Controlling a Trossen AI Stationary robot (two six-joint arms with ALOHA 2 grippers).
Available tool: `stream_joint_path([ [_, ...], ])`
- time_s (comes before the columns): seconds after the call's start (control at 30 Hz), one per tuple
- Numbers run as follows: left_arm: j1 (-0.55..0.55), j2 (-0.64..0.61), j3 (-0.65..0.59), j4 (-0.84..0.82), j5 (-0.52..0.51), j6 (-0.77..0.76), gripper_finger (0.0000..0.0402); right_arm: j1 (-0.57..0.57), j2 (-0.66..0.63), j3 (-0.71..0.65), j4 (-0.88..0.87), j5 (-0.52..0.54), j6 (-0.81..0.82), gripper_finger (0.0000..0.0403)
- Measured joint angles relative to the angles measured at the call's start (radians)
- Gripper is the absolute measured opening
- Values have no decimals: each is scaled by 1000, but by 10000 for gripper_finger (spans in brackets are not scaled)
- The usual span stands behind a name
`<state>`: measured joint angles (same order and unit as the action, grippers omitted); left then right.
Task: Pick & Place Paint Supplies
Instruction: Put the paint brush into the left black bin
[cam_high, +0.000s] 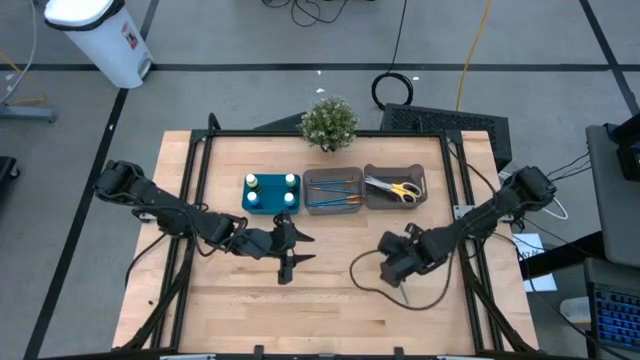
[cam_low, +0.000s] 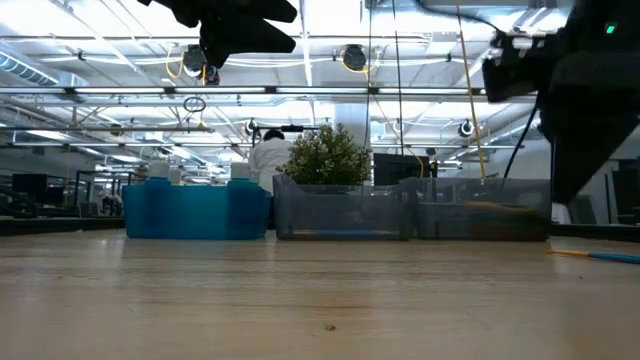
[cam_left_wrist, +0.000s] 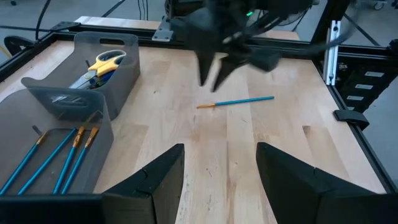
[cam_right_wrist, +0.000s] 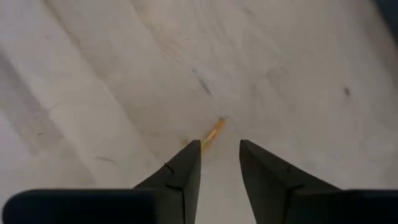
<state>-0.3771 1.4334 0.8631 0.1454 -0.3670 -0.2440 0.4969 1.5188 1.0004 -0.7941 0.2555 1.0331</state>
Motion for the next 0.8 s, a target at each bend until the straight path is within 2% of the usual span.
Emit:
stream_joint_path([
  [0.4,0,0,0,-1,0,-1,209,-125,14,-133,205,-155,-106,95],
  [0.8,0,0,0,-2,1,0,209,-150,13,-199,287,-155,-103,91],
])
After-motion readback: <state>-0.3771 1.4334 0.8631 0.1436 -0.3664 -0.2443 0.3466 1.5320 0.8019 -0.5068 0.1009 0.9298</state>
